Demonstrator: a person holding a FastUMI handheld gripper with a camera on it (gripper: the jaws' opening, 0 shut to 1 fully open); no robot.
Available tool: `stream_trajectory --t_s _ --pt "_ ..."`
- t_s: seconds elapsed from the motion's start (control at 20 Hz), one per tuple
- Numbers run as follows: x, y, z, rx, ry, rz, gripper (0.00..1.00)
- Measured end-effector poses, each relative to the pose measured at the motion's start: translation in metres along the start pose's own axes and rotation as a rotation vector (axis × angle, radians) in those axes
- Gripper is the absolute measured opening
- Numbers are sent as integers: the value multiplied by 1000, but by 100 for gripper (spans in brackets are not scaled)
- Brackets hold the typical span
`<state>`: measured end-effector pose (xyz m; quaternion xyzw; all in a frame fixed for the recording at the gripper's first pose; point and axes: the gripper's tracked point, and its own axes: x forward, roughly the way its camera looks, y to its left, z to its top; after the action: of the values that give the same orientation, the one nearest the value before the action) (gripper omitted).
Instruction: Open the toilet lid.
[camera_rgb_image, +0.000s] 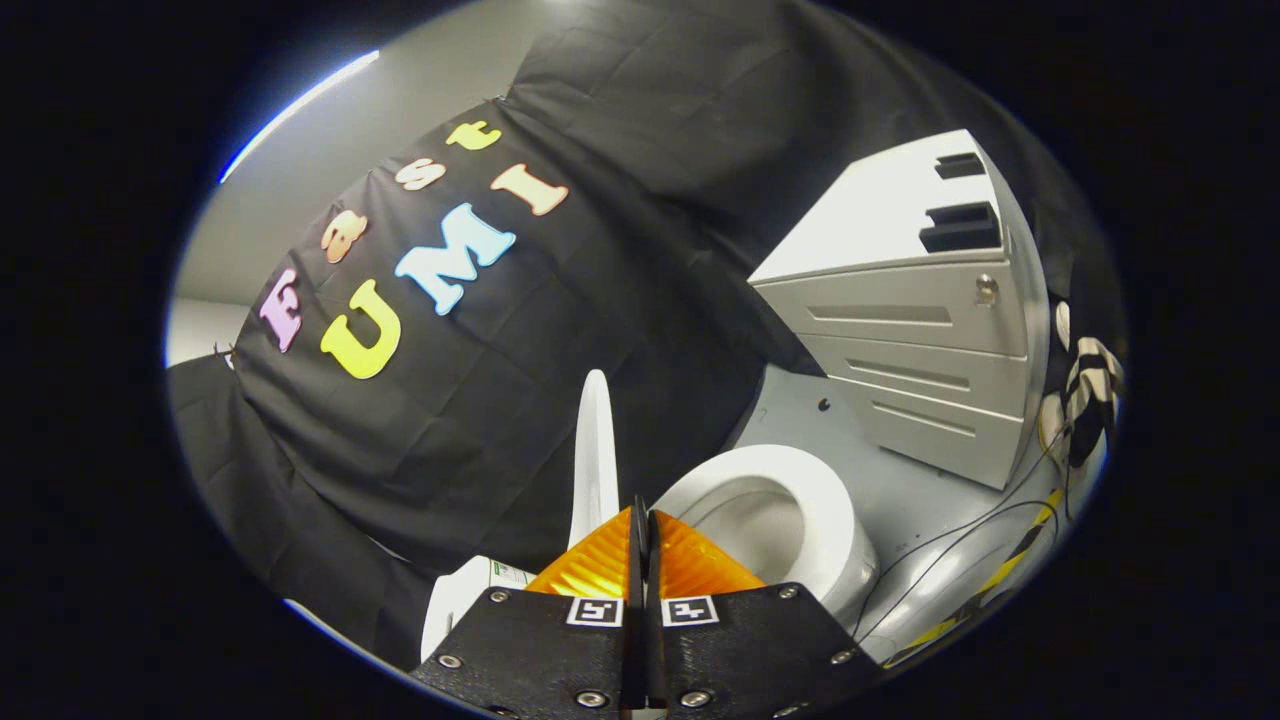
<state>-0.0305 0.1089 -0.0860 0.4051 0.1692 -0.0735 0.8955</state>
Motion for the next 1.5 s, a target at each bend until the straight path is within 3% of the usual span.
stream_trajectory --t_s 0.5,1.0,1.5 --pt "-31 95 -4 -301 -92 -6 0" --pt "-63 218 -48 -601 -130 118 0" --pt "-83 285 -103 -739 -122 212 0"
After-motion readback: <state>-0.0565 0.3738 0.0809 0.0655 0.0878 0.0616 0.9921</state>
